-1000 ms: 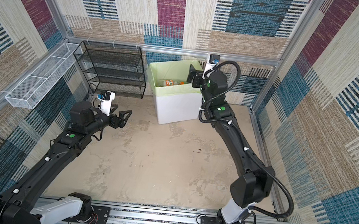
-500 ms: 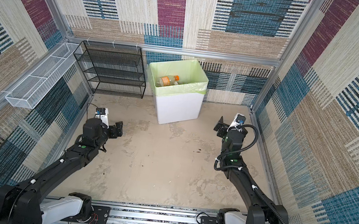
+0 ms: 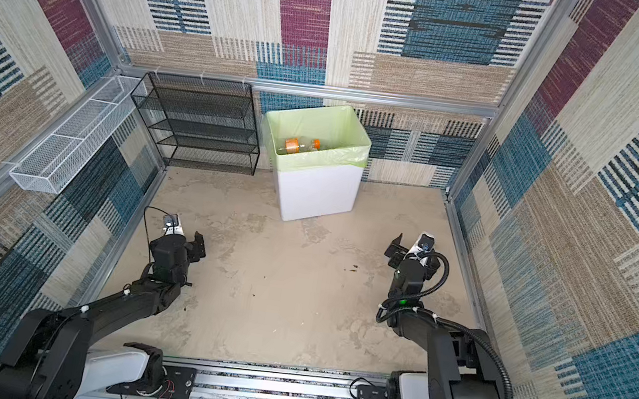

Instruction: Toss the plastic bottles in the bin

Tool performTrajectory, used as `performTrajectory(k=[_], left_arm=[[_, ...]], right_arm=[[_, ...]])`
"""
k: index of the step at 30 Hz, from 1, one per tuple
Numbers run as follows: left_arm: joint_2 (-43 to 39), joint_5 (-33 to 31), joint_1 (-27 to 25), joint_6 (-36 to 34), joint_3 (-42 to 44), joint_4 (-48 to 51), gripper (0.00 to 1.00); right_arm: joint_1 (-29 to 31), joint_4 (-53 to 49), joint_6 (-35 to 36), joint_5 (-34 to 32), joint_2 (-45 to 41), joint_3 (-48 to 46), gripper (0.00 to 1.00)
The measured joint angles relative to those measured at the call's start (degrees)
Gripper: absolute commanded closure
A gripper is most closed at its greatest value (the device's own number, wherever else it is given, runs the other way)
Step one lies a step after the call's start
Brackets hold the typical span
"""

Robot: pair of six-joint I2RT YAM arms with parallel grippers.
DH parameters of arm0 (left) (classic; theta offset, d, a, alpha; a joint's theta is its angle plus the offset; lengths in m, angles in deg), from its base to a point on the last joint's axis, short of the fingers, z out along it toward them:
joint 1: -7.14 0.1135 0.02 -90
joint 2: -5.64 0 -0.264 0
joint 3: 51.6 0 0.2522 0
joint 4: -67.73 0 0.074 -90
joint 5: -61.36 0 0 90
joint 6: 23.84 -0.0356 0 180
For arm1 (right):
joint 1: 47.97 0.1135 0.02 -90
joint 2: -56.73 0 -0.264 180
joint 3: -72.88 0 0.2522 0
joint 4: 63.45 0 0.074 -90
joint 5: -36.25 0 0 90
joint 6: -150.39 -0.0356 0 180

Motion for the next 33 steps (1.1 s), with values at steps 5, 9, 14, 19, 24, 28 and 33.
performTrajectory(k=[5, 9, 14, 19, 24, 28, 33], left_arm=[[5.46, 0.35, 0.22, -4.02, 2.45, -9.38, 0.06], [11.74, 1.81, 1.09, -7.23, 3.02, -18.95, 0.04], [12.68, 6.12, 2.86, -7.96, 1.53, -19.85, 0.02], [16.48, 11.96, 5.29, -8.04, -0.50, -18.95, 0.01], [16.68, 14.62, 6.69, -7.91, -1.90, -18.03, 0.01], [16.81, 16.22, 6.71, -7.91, -1.90, -17.86, 0.01], [16.83, 16.35, 6.80, -7.89, -1.90, -17.90, 0.00]], right_arm=[[-0.13, 2.93, 2.16, 0.61, -0.11, -2.40, 0.01], [-0.63, 7.80, 3.65, 4.20, 1.27, -5.68, 0.01], [-0.81, 15.56, 5.27, 8.87, 6.67, -9.29, 0.01], [-2.40, 20.00, 6.34, 14.69, 8.94, -9.09, 0.01], [-3.37, 22.47, 6.54, 19.08, 11.28, -9.22, 0.01], [-3.52, 23.12, 6.49, 19.82, 11.30, -9.18, 0.01], [-3.63, 23.65, 6.23, 18.40, 11.30, -9.25, 0.01]])
